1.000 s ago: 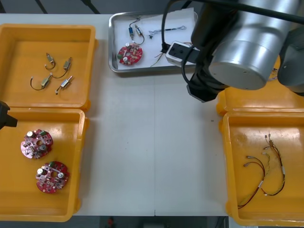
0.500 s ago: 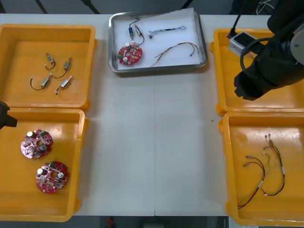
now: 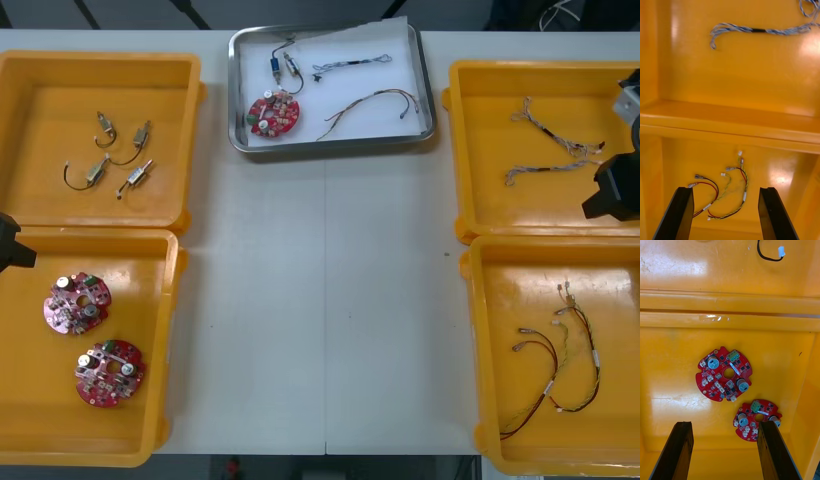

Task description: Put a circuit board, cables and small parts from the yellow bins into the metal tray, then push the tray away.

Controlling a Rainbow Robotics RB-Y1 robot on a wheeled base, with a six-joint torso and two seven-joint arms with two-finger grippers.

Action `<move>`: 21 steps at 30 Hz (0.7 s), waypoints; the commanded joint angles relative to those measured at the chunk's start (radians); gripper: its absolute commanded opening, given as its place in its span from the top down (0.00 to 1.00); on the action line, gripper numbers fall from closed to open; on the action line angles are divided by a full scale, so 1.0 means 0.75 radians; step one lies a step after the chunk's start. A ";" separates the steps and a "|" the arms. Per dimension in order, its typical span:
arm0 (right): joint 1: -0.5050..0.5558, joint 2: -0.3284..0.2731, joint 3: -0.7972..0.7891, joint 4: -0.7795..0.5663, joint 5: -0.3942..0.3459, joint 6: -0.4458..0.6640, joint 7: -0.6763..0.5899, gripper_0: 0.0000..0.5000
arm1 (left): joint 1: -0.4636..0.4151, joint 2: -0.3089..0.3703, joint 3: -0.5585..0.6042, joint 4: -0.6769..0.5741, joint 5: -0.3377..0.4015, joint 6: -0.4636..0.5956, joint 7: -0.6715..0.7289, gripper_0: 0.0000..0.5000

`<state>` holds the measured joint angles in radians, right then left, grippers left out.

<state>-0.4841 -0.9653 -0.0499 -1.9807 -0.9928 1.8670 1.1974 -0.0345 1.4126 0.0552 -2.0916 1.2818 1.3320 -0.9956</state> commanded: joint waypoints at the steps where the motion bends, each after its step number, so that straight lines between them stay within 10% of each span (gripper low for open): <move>1: 0.114 -0.051 -0.109 0.037 -0.010 -0.021 0.007 0.00 | 0.021 0.068 -0.006 -0.019 -0.011 0.010 0.008 0.00; 21: 0.304 -0.014 -0.163 0.074 0.017 -0.113 0.009 0.00 | 0.021 0.068 -0.006 -0.019 -0.011 0.010 0.008 0.00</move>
<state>-0.2670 -0.9652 -0.1379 -1.9244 -0.9884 1.7906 1.1974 -0.0344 1.4132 0.0552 -2.0916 1.2818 1.3320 -0.9956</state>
